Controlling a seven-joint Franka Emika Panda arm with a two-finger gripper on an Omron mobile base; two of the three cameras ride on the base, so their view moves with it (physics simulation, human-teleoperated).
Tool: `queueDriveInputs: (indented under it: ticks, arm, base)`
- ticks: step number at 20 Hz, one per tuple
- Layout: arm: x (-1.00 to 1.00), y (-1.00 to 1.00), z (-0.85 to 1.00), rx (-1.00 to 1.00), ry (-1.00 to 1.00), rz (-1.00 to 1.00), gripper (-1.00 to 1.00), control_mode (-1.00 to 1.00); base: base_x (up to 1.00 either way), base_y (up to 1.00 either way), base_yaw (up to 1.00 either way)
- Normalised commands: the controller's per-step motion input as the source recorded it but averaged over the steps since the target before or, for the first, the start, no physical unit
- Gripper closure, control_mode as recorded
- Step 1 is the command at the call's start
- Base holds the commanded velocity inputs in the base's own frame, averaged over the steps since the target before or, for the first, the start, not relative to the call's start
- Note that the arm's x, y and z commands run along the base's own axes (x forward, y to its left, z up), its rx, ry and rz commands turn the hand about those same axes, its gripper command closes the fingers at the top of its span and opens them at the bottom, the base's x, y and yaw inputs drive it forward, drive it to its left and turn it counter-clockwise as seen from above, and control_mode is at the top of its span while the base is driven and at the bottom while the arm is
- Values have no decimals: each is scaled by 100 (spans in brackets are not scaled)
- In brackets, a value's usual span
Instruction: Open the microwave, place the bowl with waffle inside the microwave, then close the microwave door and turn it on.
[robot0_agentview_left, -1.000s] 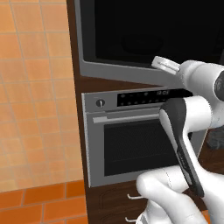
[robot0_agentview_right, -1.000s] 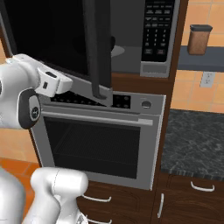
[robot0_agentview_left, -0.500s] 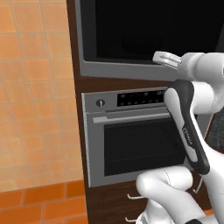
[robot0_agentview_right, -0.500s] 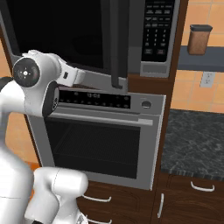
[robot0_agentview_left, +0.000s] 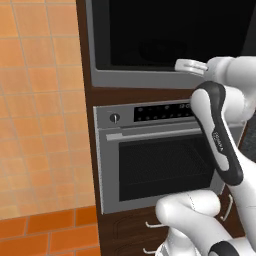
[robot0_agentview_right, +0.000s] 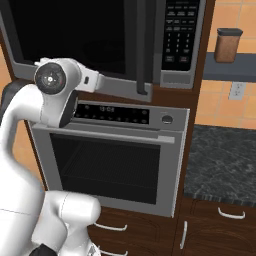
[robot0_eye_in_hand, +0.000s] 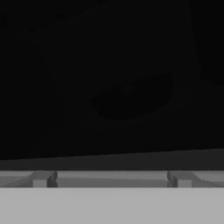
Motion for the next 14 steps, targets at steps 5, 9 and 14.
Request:
queueDriveInputs:
  ticks: [5, 9, 14]
  arm:
    - [28, -2, 0, -7, -4, 1, -100, -100]
    - [34, -8, 0, -2, -5, 0, -100, -100]
    - [34, -2, 0, -1, -2, 0, -100, -100]
  base:
    - [0, 0, 0]
    - [0, 0, 0]
    - [0, 0, 0]
